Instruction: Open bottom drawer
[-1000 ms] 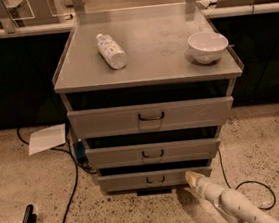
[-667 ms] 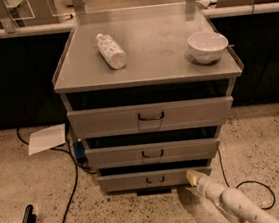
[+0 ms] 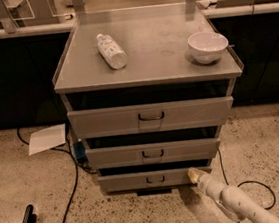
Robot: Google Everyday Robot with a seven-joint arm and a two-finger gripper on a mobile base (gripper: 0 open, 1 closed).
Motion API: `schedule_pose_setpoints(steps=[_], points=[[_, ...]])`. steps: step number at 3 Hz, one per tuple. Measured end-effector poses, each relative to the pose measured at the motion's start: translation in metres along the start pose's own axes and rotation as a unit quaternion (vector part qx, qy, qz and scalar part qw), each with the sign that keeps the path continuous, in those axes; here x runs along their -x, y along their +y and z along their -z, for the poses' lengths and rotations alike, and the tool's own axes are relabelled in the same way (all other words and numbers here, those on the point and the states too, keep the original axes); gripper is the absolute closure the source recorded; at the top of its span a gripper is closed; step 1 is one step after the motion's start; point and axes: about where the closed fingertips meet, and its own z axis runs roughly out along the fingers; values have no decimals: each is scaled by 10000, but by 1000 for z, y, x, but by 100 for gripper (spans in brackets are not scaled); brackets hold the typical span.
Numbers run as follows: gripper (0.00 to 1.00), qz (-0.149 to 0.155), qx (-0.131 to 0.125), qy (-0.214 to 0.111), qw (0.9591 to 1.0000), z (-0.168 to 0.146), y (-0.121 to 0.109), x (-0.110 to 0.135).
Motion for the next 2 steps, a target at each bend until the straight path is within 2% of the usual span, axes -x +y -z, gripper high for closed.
schedule_pose_setpoints(steps=[1, 2], points=[[100, -34, -129, 88, 9999, -23, -20, 10], [100, -30, -132, 88, 9999, -24, -20, 10]])
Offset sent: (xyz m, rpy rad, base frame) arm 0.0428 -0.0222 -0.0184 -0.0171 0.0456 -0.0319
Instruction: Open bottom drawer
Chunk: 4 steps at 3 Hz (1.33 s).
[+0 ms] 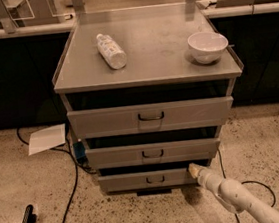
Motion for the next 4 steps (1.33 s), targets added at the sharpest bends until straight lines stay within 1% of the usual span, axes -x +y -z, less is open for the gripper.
schedule_pose_setpoints(steps=[1, 2, 3, 4], points=[[100, 87, -29, -24, 10000, -2, 3, -3], [100, 28, -157, -153, 9998, -10, -7, -4], [100, -20, -330, -208, 9992, -19, -22, -5], [100, -121, -523, -191, 9984, -23, -36, -11]])
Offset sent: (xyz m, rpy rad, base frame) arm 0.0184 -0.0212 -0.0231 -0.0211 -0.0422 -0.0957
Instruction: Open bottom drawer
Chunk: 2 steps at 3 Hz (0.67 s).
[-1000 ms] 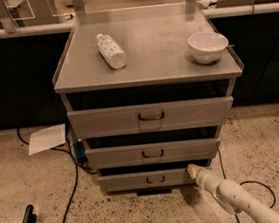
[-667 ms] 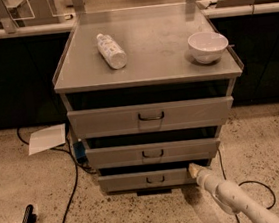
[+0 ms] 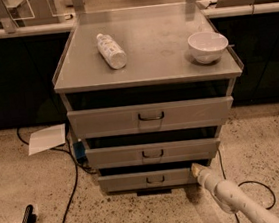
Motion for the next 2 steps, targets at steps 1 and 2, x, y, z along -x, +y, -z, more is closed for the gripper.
schedule_pose_setpoints(steps=[1, 2], points=[[100, -85, -165, 50, 9998, -5, -11, -6], [100, -85, -209, 60, 9997, -16, -13, -4]])
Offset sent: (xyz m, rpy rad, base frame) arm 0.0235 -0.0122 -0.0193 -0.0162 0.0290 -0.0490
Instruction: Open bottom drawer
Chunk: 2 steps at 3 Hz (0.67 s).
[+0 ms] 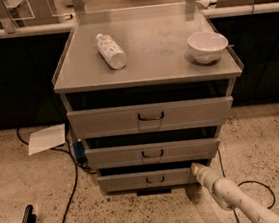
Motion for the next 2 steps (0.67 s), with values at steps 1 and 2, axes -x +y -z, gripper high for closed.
schedule_pose_setpoints(steps=[1, 2], points=[[100, 102, 23, -16, 9999, -18, 11, 11], [100, 102, 21, -15, 9999, -18, 11, 11]])
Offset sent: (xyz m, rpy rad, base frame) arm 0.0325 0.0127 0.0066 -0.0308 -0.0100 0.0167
